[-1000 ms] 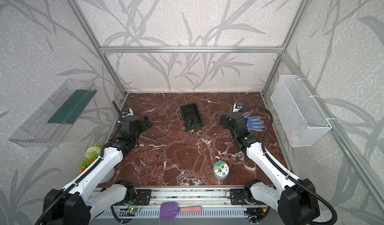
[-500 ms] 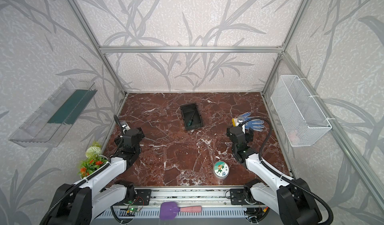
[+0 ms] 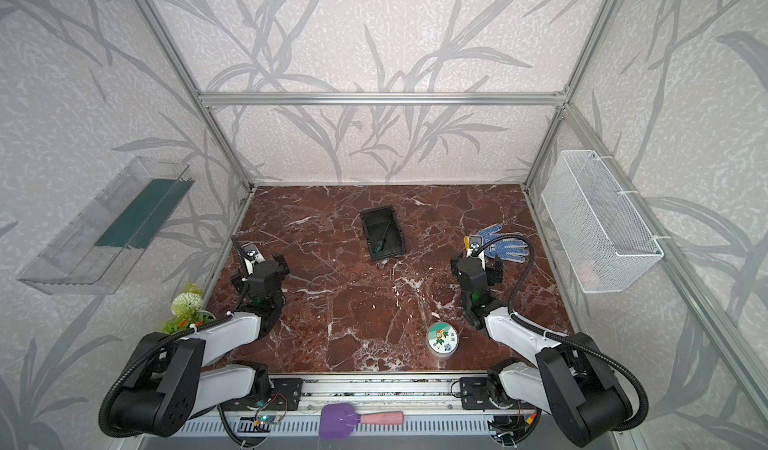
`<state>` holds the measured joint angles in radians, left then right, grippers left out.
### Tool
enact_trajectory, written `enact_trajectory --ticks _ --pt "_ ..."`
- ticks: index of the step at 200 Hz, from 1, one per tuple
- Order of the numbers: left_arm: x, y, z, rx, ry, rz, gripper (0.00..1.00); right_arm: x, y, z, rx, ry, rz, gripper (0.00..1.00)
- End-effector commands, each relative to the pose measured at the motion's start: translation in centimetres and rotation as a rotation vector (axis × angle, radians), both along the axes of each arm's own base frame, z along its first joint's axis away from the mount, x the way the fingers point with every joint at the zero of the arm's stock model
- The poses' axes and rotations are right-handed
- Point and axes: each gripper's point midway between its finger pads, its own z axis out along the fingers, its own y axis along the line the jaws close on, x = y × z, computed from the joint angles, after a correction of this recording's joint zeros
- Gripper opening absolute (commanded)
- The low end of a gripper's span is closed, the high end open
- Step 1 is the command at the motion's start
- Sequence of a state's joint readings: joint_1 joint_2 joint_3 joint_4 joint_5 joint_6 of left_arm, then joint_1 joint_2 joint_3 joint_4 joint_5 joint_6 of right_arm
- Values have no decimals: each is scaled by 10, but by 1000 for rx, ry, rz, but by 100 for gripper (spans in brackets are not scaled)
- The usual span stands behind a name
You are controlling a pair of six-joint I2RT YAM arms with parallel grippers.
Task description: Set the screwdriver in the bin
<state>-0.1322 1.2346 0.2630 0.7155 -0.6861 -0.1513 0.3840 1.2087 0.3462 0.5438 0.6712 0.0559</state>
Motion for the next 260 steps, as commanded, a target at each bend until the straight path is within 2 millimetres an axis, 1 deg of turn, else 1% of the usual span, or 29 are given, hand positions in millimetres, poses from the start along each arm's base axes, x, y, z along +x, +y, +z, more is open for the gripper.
enact_trajectory --ticks 1,38,40,44,62,72,86,93,99,104,110,112,116,122,127,137,148,156,166,174,179,192,203,260 --pt "6 -1 10 -8 -62 -28 99 6 0 10 -9 -60 3 99" --pt "23 -3 8 9 -50 -61 99 8 4 1 -54 -46 27 99" --pt "23 -3 7 9 -50 -63 99 9 5 6 -47 -69 29 99" --pt "25 -5 6 9 -49 -73 99 10 6 7 -49 -75 35 99" --pt "29 -6 -1 5 -53 -102 99 10 9 8 -72 -95 57 99" --pt "35 -7 -5 -4 -65 -133 99 11 9 10 -94 -118 62 99" --pt "43 -18 -6 25 -92 -219 99 13 9 9 -114 -146 63 99" --pt "45 -26 -14 13 -73 -270 99 14 9 6 -123 -154 63 99" --pt "47 -29 -21 9 -50 -292 99 16 10 2 -130 -157 65 99" --pt "50 -29 -21 14 -52 -297 99 17 10 -2 -139 -157 66 99" --pt "53 -29 -20 29 -63 -296 99 20 11 -1 -153 -177 70 99" --pt "54 -29 -19 33 -64 -296 99 20 12 -3 -159 -177 73 99" --pt "53 -29 -19 27 -64 -297 99 21 14 2 -162 -207 82 99" --pt "52 -29 -21 9 -49 -296 99 21 15 -3 -162 -212 90 100" --pt "52 -28 -22 2 -38 -290 99 22 17 -2 -174 -207 104 99" --pt "56 -25 -25 -5 -15 -274 99 22 16 -3 -154 -211 123 99" --pt "65 -22 -25 8 9 -255 99 23 14 -6 -114 -209 156 99" --pt "62 -21 -26 -17 12 -249 99 24 12 -11 -67 -199 191 99" --pt "61 -19 -27 -21 21 -238 99 28 10 -26 -6 -141 232 99" --pt "65 -18 -27 -11 21 -234 99 38 6 -27 0 -131 212 99" --pt "63 -18 -27 -8 13 -234 99 42 6 -28 -11 -126 219 99" --pt "63 -17 -27 -17 17 -229 99 47 2 -33 -7 -73 184 99" --pt "64 -17 -26 -15 11 -230 99 52 1 -34 4 -46 181 99" --pt "64 -17 -27 -16 14 -229 99 52 -1 -34 11 -53 184 99"
